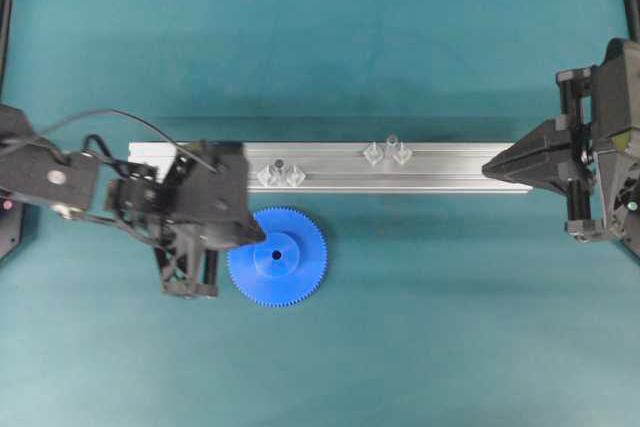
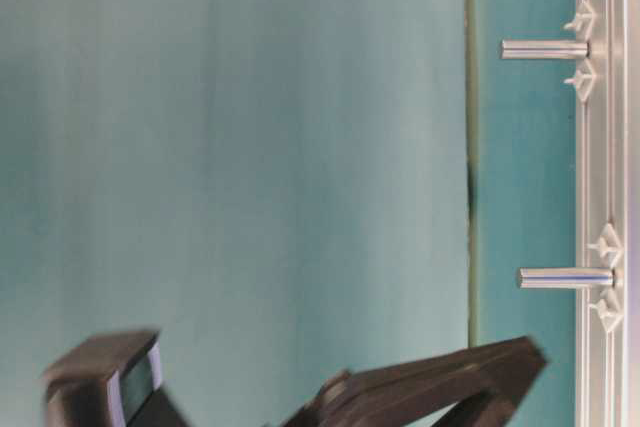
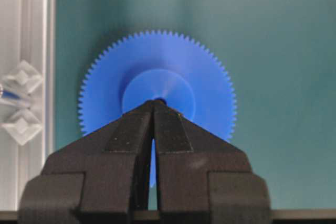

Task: Find the location of the shaft and insert the large gear.
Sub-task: 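Move the left gripper over the large blue gear's hub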

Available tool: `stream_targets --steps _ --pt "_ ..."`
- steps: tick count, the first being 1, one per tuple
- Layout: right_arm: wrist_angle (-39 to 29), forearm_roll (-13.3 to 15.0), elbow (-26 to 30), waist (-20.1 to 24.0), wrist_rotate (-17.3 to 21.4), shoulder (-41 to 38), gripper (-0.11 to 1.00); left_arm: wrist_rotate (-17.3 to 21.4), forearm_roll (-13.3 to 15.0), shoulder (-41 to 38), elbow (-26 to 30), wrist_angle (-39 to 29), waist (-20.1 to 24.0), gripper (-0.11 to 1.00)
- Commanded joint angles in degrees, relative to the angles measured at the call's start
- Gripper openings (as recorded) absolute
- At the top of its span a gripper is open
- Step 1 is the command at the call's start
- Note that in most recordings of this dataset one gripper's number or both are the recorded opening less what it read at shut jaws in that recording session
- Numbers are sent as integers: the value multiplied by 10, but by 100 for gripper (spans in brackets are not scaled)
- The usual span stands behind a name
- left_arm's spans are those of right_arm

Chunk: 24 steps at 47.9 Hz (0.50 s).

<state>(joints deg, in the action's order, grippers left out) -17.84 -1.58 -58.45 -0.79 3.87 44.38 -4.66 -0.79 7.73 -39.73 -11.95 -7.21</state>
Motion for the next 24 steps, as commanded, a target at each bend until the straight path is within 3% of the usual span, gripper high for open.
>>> stream_targets --steps 1,5,9,21,24 --pt "-2 1 12 -3 4 2 3 1 -1 -7 29 -11 -4 0" --pt "-13 1 13 -3 4 2 3 0 -1 -14 39 -12 -4 1" --pt "-25 1 13 -3 4 2 3 -3 -1 -20 43 -15 -4 12" --pt "-28 1 11 -3 4 4 3 -51 -1 -53 61 -43 -4 83" --pt "-28 1 11 -3 4 6 3 -57 -1 -65 69 -55 -4 92"
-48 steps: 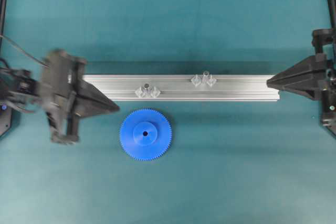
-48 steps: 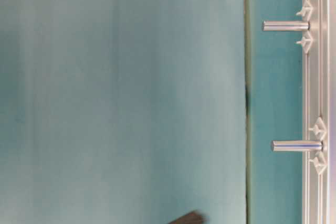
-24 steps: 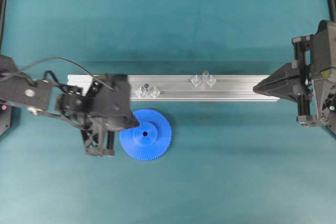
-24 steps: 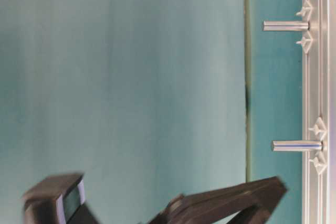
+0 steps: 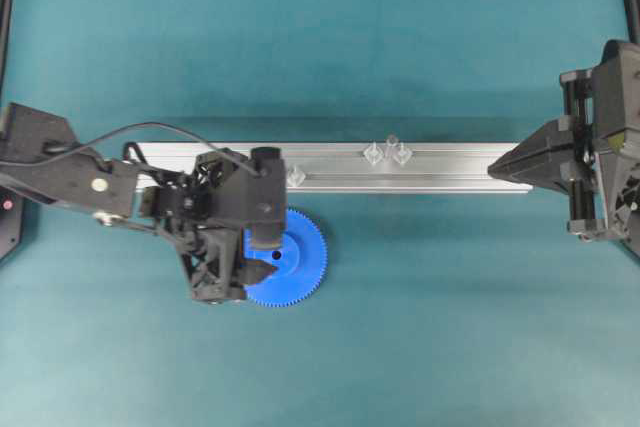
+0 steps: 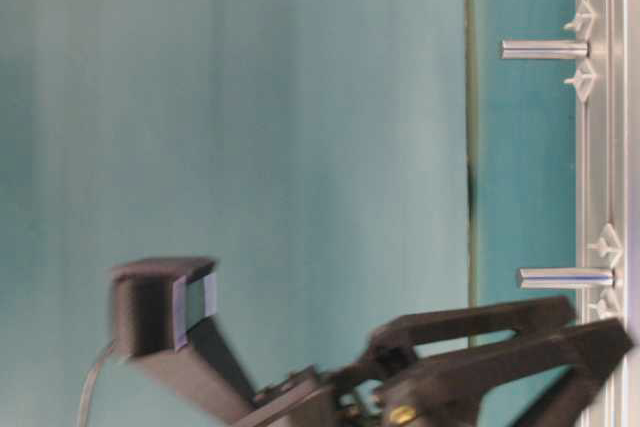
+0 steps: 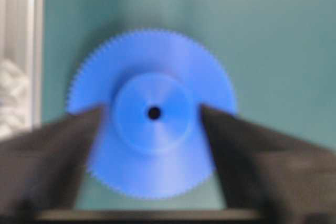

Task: Find the location of the shaft and insert the large gear.
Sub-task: 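Move the left gripper over the large blue gear's hub, then lower the left gripper and close it on the blue gear hub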

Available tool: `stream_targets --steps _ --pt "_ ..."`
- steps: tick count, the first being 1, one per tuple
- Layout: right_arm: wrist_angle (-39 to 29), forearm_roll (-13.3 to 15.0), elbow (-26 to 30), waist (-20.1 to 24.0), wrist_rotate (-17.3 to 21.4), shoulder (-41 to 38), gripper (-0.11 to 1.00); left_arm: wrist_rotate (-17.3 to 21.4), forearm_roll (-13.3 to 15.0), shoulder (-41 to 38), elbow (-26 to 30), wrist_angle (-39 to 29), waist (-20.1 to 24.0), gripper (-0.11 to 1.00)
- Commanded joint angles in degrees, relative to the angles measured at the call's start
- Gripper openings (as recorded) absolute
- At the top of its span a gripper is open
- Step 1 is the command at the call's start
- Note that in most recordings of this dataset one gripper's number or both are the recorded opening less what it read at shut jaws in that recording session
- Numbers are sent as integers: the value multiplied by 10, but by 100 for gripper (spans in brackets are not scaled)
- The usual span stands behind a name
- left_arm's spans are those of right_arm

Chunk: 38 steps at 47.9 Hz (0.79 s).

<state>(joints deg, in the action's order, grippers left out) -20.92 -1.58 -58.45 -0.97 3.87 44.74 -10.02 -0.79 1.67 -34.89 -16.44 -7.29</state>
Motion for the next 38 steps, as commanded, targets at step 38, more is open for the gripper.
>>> stream_targets --steps 38 --pt "4 0 -33 -4 26 63 3 -13 -1 -80 61 -46 -7 94"
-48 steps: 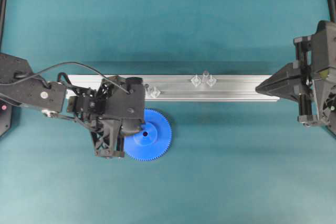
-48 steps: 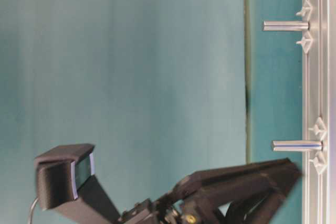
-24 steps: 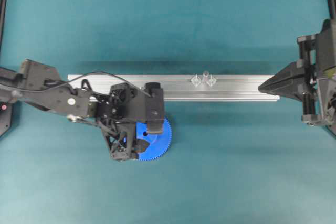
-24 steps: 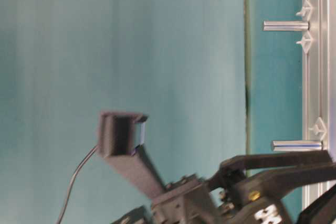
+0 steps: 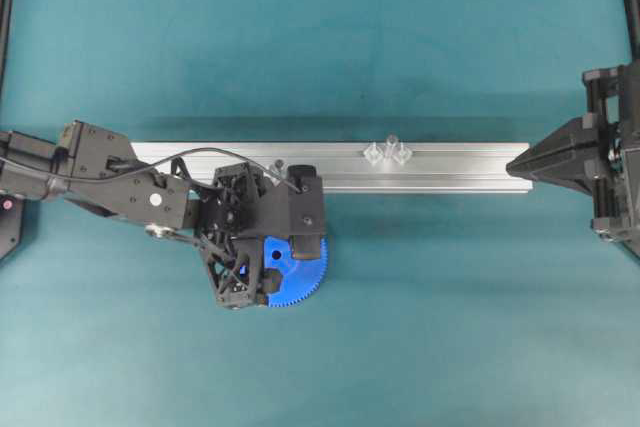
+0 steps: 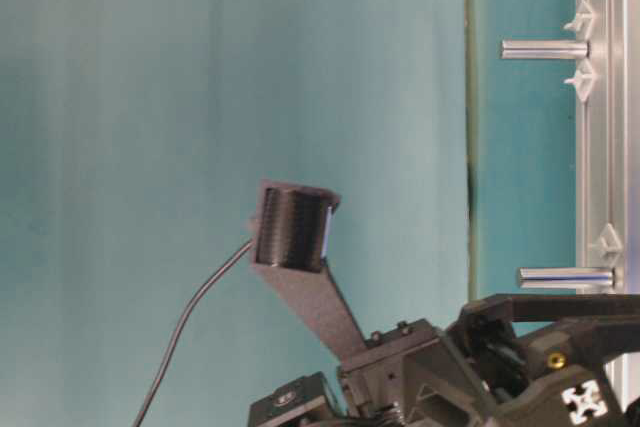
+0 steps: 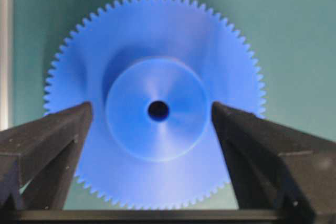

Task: Find the location of the shaft and insert the large gear.
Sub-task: 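Lower the left gripper and close it on the blue gear hub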

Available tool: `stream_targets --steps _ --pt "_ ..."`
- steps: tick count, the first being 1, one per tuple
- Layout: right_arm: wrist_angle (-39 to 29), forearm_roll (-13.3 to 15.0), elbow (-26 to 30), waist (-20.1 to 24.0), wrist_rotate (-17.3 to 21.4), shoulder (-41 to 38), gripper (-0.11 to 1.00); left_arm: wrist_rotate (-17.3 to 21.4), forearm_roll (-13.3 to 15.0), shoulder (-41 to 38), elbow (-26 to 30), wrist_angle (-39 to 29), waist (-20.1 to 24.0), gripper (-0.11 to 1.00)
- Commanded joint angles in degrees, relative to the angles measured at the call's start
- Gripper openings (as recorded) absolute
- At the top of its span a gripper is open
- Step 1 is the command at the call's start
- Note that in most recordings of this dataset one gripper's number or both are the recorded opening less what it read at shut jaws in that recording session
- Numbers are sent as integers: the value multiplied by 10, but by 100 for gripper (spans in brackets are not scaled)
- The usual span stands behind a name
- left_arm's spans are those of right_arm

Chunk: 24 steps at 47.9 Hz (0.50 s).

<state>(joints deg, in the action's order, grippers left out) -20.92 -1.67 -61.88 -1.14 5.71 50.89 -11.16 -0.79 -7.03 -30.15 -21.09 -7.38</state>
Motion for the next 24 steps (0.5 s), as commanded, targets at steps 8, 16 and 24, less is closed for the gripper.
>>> stream_targets --steps 8,16,24 --pt "5 1 -4 -4 8 9 3 -5 -1 -2 11 1 -6 94" --pt "6 1 -4 -6 8 16 3 -7 -1 -11 12 1 -7 94" --pt "4 1 -7 -6 9 19 3 -7 -1 -17 11 1 -8 94"
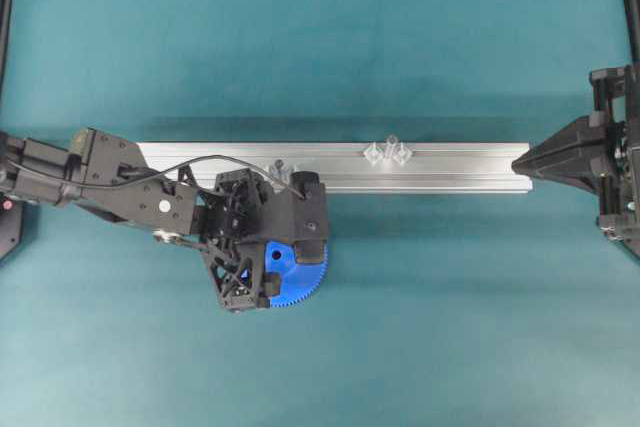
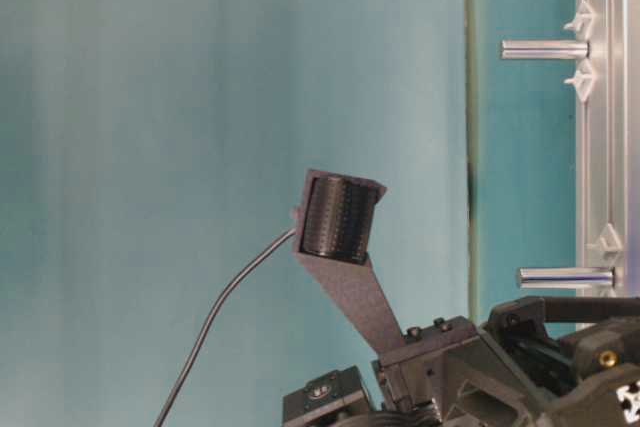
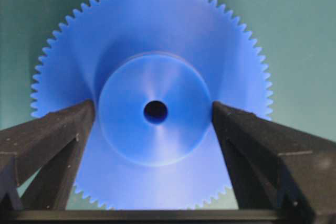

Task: Find the location of the shaft and insert the large gear.
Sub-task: 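Lower the left gripper and close it on the blue gear hub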

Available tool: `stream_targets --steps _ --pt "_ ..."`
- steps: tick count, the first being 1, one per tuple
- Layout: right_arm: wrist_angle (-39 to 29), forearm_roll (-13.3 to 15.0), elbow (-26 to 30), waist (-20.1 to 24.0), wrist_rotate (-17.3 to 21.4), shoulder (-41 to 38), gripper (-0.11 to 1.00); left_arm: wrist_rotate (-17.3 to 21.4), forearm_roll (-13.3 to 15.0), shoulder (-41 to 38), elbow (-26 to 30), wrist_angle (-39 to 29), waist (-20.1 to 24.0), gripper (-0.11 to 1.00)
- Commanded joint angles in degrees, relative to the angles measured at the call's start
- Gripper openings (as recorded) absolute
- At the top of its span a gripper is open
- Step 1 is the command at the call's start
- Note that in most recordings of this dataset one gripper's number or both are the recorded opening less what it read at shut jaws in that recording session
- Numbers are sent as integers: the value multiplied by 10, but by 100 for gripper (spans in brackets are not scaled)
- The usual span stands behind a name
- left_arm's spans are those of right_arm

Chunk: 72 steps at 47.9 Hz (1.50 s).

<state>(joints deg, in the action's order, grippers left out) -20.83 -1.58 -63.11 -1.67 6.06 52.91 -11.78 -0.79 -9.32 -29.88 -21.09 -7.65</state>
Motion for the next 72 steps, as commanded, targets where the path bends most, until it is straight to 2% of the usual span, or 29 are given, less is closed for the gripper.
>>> stream_targets --steps 1,41,54,72 --pt "4 0 5 -1 5 0 3 -2 -1 6 8 1 -4 94" --pt "1 0 3 -1 7 16 3 -20 -1 -9 -9 1 -10 94" --pt "4 0 0 -2 7 17 3 -24 -1 5 -5 -48 -10 94" --pt "5 0 -2 -2 7 22 3 -24 -1 6 -3 -57 -11 94"
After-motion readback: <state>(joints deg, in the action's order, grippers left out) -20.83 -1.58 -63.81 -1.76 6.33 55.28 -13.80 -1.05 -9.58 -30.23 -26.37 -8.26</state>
